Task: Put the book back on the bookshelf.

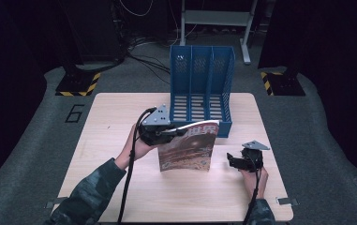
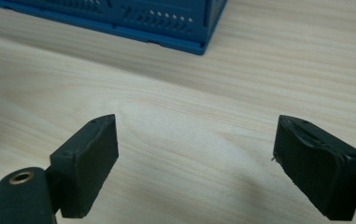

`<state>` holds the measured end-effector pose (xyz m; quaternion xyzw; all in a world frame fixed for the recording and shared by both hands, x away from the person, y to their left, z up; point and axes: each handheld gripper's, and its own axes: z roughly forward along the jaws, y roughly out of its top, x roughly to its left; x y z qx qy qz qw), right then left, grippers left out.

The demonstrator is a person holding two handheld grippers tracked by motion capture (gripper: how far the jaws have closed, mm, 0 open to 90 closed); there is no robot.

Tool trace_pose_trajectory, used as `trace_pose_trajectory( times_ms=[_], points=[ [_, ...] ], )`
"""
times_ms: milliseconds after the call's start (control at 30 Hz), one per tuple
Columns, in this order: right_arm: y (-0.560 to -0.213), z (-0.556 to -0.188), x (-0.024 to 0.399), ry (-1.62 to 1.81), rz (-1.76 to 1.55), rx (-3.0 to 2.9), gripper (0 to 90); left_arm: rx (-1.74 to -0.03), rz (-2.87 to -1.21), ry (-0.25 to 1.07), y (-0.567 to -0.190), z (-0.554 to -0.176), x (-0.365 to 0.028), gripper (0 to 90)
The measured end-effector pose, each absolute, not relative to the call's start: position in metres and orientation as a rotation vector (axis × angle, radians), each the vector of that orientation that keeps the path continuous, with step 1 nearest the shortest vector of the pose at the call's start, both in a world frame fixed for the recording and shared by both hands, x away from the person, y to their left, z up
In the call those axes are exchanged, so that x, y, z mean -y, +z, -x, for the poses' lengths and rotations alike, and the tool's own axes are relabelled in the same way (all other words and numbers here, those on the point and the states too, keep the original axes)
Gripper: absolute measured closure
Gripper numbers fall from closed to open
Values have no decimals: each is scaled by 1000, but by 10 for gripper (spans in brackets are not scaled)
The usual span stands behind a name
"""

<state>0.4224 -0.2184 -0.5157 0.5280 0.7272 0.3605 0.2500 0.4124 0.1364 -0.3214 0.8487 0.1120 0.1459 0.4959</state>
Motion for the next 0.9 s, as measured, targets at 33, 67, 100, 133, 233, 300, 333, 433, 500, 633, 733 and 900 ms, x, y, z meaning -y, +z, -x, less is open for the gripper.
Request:
trace_pose_trajectory(
  times_ms=[33, 67, 100, 133, 233, 300, 333, 433, 500, 633, 733, 900],
  points=[
    [-518, -424, 218, 971, -1448, -1977, 134, -271, -2056, 353, -321, -412, -136, 828],
    [-520, -426, 218, 955, -1445, -1977, 127, -262, -2063, 368, -321, -411, -135, 828],
    [-522, -427, 219, 943, -1451, -1979, 124, -261, -2071, 376, -320, -410, -135, 829],
    [-524, -429, 221, 942, -1456, -1982, 124, -253, -2078, 381, -320, -409, -133, 829],
    [-525, -431, 222, 942, -1482, -1979, 120, -247, -2088, 385, -319, -409, -132, 830],
    [-526, -432, 223, 922, -1494, -1975, 122, -248, -2088, 391, -319, -409, -131, 831],
    [-527, -435, 222, 918, -1522, -1972, 115, -250, -2093, 388, -318, -409, -130, 831],
    [-528, -437, 220, 885, -1531, -1986, 93, -249, -2098, 391, -317, -409, -130, 831],
    [-528, -437, 219, 888, -1536, -1983, 92, -246, -2099, 391, -317, -409, -130, 832],
    [-528, -437, 219, 888, -1528, -1987, 94, -236, -2099, 393, -316, -407, -127, 835],
    [-528, -437, 219, 888, -1527, -1987, 95, -222, -2101, 390, -314, -405, -125, 835],
    [-528, -437, 219, 890, -1522, -1989, 102, -206, -2113, 384, -310, -402, -122, 836]
  ],
)
